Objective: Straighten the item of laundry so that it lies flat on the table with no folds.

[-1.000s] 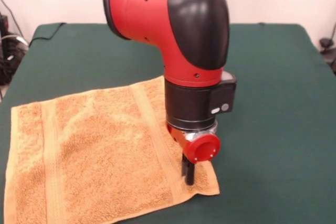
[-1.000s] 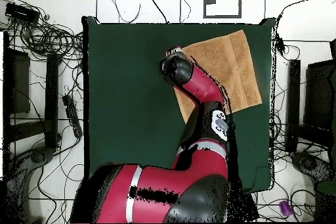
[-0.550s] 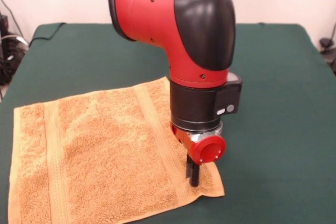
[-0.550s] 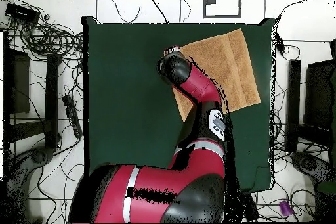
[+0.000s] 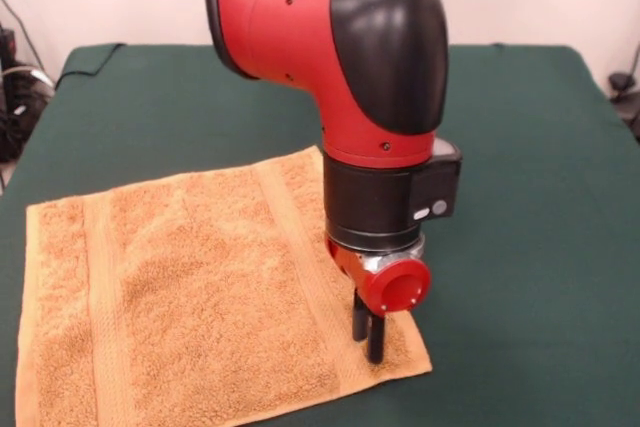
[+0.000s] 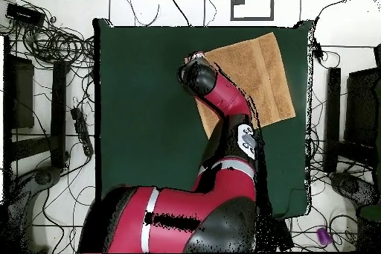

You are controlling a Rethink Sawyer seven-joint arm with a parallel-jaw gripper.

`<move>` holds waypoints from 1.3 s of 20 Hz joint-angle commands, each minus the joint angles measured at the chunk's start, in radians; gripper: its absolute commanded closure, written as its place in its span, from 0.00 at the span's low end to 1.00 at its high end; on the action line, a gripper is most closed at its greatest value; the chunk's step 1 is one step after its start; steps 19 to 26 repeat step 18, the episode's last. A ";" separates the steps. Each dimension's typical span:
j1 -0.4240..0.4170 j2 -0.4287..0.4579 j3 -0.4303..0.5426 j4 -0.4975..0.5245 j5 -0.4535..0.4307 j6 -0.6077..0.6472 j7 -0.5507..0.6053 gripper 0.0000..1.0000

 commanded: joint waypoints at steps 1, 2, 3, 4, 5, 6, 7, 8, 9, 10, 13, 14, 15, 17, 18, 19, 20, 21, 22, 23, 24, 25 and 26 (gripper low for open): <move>0.057 0.065 0.161 0.071 0.017 -0.008 0.178 0.00; 0.056 0.062 0.161 0.072 0.020 0.000 0.181 0.00; 0.022 0.050 0.207 0.091 0.012 -0.009 0.152 0.00; 0.008 0.046 0.224 0.098 -0.002 -0.026 0.131 0.00; -0.006 0.043 0.236 0.104 -0.009 -0.029 0.119 0.00; -0.010 0.042 0.239 0.106 -0.013 -0.031 0.114 0.00; -0.016 0.039 0.241 0.111 -0.018 -0.027 0.109 0.00; -0.018 0.037 0.241 0.113 -0.021 -0.025 0.106 0.00; -0.020 0.034 0.241 0.114 -0.025 -0.021 0.103 0.00; -0.023 0.033 0.242 0.115 -0.028 -0.020 0.101 0.00; -0.031 0.027 0.220 0.104 -0.064 -0.021 0.062 0.00; -0.040 0.020 0.216 0.100 -0.088 -0.019 0.033 0.00; -0.065 -0.006 0.193 0.090 -0.151 -0.016 -0.045 0.00; -0.107 -0.070 0.145 0.071 -0.243 0.031 -0.146 0.00; -0.122 -0.094 0.133 0.065 -0.273 0.054 -0.171 0.00; -0.122 -0.094 0.133 0.065 -0.273 0.054 -0.171 0.00; -0.122 -0.094 0.133 0.065 -0.273 0.054 -0.171 0.00; -0.122 -0.094 0.133 0.065 -0.273 0.054 -0.171 0.00; -0.122 -0.094 0.133 0.065 -0.273 0.054 -0.171 0.00; -0.122 -0.094 0.133 0.065 -0.273 0.054 -0.171 0.00; -0.122 -0.094 0.133 0.065 -0.273 0.054 -0.171 0.00; -0.122 -0.094 0.133 0.065 -0.273 0.054 -0.171 0.00; -0.122 -0.094 0.133 0.065 -0.273 0.054 -0.171 0.00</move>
